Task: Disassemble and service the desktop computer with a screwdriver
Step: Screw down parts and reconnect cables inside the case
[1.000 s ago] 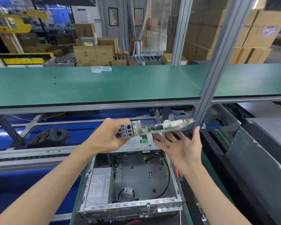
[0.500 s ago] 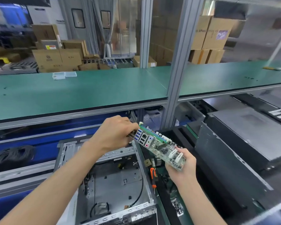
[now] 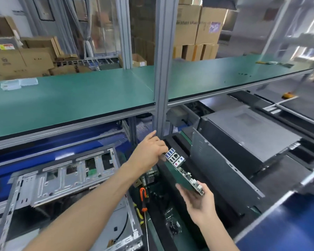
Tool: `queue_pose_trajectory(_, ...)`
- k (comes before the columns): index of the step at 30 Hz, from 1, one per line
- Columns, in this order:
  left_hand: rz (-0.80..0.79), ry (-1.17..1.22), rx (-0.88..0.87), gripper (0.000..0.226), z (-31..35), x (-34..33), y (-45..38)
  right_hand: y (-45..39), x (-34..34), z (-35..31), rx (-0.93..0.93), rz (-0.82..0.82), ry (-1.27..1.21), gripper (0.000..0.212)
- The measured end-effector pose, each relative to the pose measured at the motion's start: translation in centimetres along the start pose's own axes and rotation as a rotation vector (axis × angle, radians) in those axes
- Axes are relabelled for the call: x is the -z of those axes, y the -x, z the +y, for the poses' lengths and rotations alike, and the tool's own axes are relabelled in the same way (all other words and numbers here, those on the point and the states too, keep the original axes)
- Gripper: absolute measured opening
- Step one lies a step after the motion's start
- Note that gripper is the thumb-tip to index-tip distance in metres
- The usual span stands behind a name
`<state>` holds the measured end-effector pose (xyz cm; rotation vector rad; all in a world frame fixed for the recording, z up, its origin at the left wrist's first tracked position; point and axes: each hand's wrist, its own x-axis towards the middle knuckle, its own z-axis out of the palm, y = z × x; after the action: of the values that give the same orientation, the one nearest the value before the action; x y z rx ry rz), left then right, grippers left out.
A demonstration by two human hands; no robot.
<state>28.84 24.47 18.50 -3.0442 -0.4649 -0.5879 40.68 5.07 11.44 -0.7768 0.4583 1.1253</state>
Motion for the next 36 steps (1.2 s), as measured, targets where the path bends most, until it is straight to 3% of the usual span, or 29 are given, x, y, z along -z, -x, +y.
queue_pose_trajectory(4, -0.116, -0.006, -0.052, 0.008, 1.0, -3.9, -2.9, -2.4, 2.1, -2.3, 0.044, 0.277, 0.202, 0.010)
queue_pose_trajectory(9, -0.205, 0.015, -0.065, 0.014, 1.4, -8.6, -5.5, -5.8, 3.9, -4.6, 0.075, 0.426, 0.402, 0.007)
queue_pose_trajectory(19, -0.305, 0.079, -0.146, 0.011, -0.1, -16.1, -7.1, -12.8, 7.9, -6.2, 0.001, 0.473, 0.806, 0.031)
queue_pose_trajectory(30, -0.232, 0.117, -0.198, 0.006, -2.2, -17.4, -7.5, -16.3, 8.5, -5.8, -0.036, 0.453, 1.031, 0.031)
queue_pose_trajectory(36, -0.294, 0.073, -0.124, 0.030, -3.0, -17.6, -4.8, -15.8, 8.4, -4.3, 0.040, 0.480, 1.279, 0.038)
